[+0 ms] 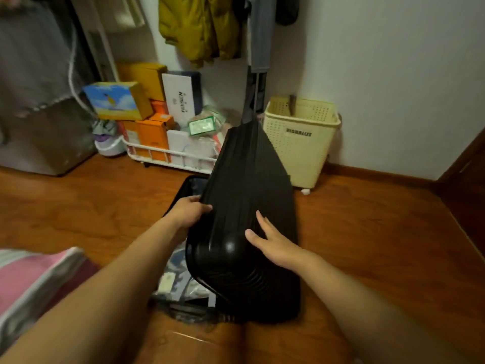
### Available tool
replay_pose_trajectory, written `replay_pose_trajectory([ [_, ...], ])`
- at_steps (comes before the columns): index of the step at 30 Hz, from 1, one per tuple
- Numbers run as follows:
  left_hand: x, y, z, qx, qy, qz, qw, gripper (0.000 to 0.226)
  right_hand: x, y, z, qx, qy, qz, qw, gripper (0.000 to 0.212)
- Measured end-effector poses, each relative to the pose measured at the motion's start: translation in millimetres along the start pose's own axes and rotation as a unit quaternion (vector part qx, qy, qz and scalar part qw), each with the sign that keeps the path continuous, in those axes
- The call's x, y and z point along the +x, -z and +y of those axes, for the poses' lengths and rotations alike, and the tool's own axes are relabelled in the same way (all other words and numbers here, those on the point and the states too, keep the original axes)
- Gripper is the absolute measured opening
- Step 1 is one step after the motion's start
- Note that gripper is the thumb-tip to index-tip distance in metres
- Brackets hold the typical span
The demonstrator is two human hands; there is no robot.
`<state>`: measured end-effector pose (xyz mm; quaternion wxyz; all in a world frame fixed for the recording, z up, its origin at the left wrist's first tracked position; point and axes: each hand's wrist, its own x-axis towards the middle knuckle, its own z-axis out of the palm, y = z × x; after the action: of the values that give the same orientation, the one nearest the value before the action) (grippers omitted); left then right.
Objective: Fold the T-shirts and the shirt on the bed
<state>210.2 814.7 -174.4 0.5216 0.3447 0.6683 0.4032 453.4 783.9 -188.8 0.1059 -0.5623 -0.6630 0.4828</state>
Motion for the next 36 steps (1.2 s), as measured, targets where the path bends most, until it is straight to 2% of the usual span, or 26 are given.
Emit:
replay_pose_trajectory([
  [2,8,34,-10,-0.022,-0.004,0.033,0.999,0.037,25,-31,-9,-0.028,0.022,-0.002,0.999,0.081],
  [4,24,69,-15,-0.062,-0.006,0.067,0.996,0.035,50,-57,-21,-0.078,0.077,-0.01,0.994,0.082],
  [7,58,120,-34,-0.07,0.051,0.082,0.993,0.046,93,-93,-42,-0.161,0.15,-0.03,0.975,0.085],
  [9,71,143,-68,0.034,0.081,0.086,0.992,0.043,123,-119,-49,-0.194,0.179,-0.059,0.963,0.084],
  [11,83,154,-118,0.185,0.108,0.139,0.967,0.047,142,-142,-38,-0.202,0.18,-0.083,0.959,0.081],
  [12,85,154,-143,0.234,0.125,0.158,0.951,0.054,148,-150,-25,-0.226,0.174,-0.062,0.956,0.079],
  [13,84,151,-164,0.264,0.14,0.159,0.941,0.061,150,-154,-9,-0.263,0.158,-0.013,0.952,0.077],
  [15,83,144,-195,0.277,0.167,0.135,0.937,0.073,154,-145,26,-0.318,0.068,0.128,0.937,0.073],
  [17,82,146,-209,0.245,0.175,0.129,0.945,0.082,153,-123,56,-0.312,-0.059,0.194,0.928,0.077],
  [19,84,158,-216,0.192,0.177,0.146,0.954,0.086,148,-105,76,-0.221,-0.155,0.206,0.94,0.088],
  [21,84,169,-221,0.118,0.197,0.132,0.964,0.081,149,-101,93,-0.006,-0.211,0.205,0.956,0.095],
  [23,83,169,-224,0.025,0.213,0.111,0.97,0.07,153,-107,107,0.164,-0.236,0.177,0.941,0.097],
  [26,86,173,-222,-0.048,0.18,0.148,0.971,0.06,154,-117,110,0.235,-0.208,0.167,0.935,0.1],
  [28,89,180,-217,-0.053,0.143,0.19,0.97,0.067,152,-125,108,0.256,-0.182,0.167,0.935,0.098],
  [30,99,188,-222,-0.006,0.13,0.22,0.967,0.072,151,-137,106,0.248,-0.161,0.162,0.941,0.099],
  [32,99,182,-224,0.095,0.186,0.217,0.954,0.059,159,-143,108,0.2,-0.173,0.167,0.95,0.109],
  [34,98,170,-227,0.186,0.247,0.209,0.928,0.057,174,-139,111,0.125,-0.224,0.15,0.955,0.118],
  [36,82,150,-221,0.291,0.248,0.177,0.907,0.06,177,-127,104,0.033,-0.29,0.092,0.952,0.121],
])
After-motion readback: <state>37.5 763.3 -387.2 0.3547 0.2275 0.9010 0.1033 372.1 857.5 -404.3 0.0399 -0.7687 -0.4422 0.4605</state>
